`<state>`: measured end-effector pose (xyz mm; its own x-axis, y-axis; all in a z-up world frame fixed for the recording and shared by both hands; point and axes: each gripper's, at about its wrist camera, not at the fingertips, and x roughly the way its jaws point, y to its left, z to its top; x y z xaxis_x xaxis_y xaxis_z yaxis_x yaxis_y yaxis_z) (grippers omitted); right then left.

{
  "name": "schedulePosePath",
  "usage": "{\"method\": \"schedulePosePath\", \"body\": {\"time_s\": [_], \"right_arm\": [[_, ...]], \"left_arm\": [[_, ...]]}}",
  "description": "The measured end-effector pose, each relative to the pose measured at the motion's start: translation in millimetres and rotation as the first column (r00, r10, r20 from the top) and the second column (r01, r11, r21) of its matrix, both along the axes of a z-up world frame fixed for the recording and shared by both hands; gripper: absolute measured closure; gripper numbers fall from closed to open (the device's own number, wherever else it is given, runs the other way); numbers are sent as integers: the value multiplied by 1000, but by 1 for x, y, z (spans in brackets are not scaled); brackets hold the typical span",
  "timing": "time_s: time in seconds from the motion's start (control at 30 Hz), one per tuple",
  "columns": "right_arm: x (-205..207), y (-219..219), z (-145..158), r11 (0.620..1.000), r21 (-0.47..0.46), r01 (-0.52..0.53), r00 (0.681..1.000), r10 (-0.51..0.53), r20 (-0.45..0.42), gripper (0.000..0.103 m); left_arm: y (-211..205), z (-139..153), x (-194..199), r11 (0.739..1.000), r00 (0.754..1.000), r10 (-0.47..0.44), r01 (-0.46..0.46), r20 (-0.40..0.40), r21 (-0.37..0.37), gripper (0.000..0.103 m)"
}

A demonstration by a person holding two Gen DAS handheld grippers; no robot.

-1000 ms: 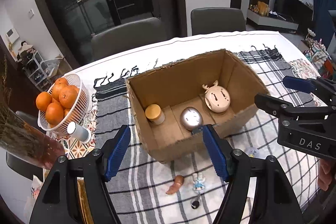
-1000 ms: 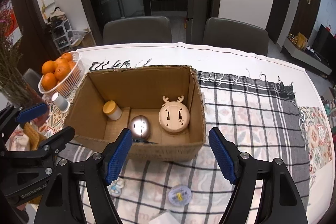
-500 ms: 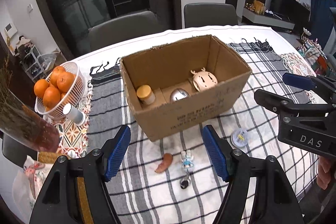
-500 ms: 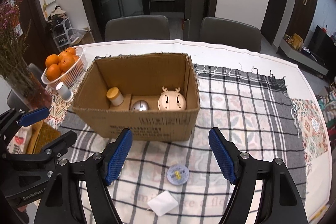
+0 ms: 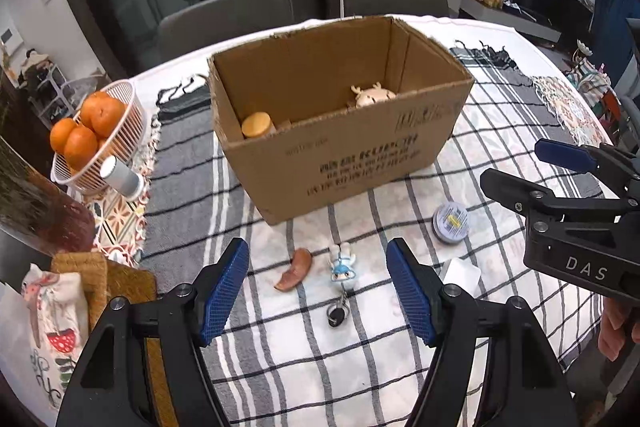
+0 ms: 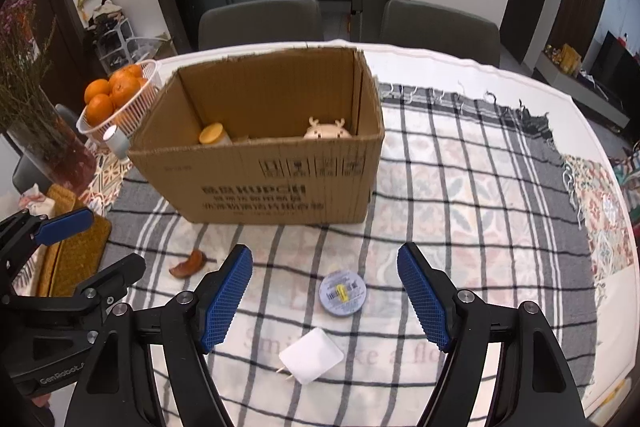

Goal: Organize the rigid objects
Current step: 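Withdraw both open tools from the box toward the remaining objects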

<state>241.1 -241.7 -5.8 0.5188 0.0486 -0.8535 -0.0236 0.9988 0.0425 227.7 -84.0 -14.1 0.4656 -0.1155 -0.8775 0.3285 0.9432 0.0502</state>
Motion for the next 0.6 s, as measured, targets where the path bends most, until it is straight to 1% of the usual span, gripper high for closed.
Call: {"method": "schedulePosePath", "body": {"time_s": [0.37, 0.6], "right_arm": [[2, -10, -30, 1000, -11, 15, 998, -16, -66, 27], [6, -13, -53, 1000, -1, 23, 992, -23, -120, 27]], "left_arm": [[-7, -34, 2, 1000, 996, 1, -1, -94, 1, 33], [-8, -60, 9, 1000, 984, 13, -13, -176, 1, 33]]}}
